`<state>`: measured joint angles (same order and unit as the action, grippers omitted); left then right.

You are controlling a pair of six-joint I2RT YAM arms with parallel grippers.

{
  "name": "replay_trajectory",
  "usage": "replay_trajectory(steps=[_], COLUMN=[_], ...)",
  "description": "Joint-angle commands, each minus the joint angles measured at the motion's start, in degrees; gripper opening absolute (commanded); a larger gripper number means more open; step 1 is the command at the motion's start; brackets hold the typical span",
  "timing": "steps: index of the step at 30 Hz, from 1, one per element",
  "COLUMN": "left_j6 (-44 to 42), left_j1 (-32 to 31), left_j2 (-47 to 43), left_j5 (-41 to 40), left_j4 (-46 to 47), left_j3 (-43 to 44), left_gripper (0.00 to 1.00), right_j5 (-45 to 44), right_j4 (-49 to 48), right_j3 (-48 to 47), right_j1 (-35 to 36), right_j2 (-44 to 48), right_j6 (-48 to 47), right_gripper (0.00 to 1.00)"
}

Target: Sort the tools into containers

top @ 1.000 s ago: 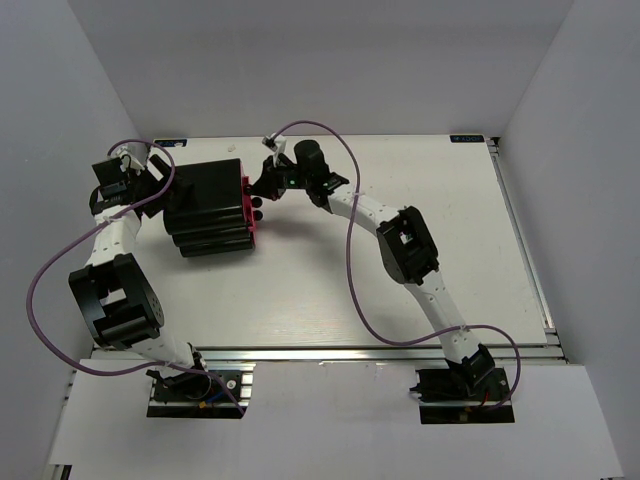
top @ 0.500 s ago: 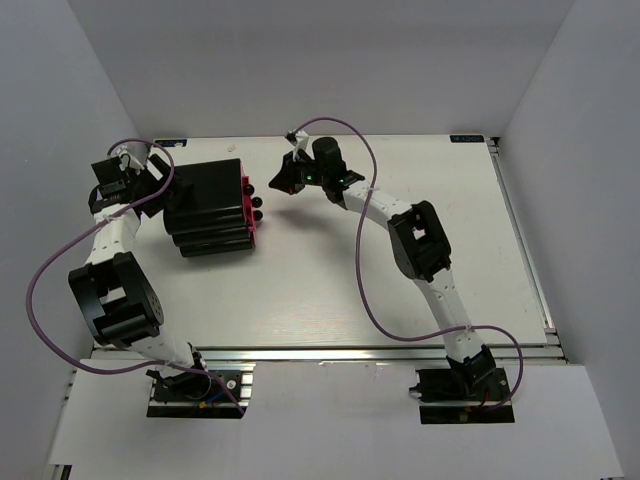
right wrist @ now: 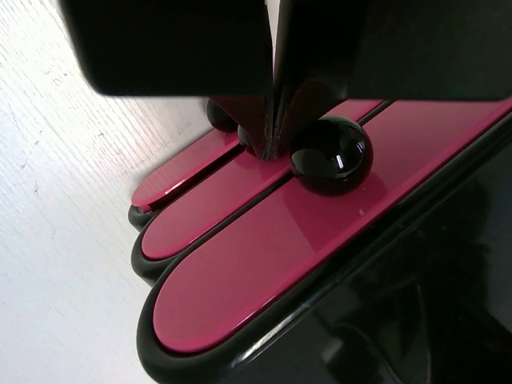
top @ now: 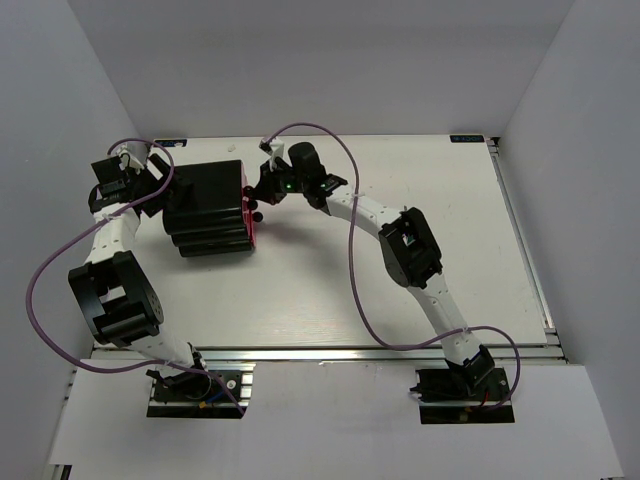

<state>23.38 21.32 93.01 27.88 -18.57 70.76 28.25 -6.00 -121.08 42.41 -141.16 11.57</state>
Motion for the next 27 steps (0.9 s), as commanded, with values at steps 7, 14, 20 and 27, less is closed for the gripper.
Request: replay_trajectory(steps=[7,14,20,27], left_j6=[-2.28,-2.37,-2.28,-2.46], left_j1=[-1.63,-1.55,-1.55,-1.55], left_j2=[3.67,3.67,3.58,3.32], left_j5=[-0.98,-0.90,-0.81,-0.90], left_j4=[-10.52,-10.35,-10.52,-10.79], left_j3=[-2.74,-2.91,-3.09,-3.87], left_gripper=[0.97,0.97,0.97,0.97], right_j5=[-0.93,6.97,19.81,19.92], right_j4=[-2.87,-4.55,-3.85,0.46], right_j3=[2.59,7.96,8.58,1.64], right_j1=[-1.80,-6.55,-5.59,-2.95], right_j2=[2.73,3.62,0.54,-4.73], right_j6=[-4.71,-8.76,-18.14,-23.26], right_gripper=[0.30,0.54,0.60,0.77])
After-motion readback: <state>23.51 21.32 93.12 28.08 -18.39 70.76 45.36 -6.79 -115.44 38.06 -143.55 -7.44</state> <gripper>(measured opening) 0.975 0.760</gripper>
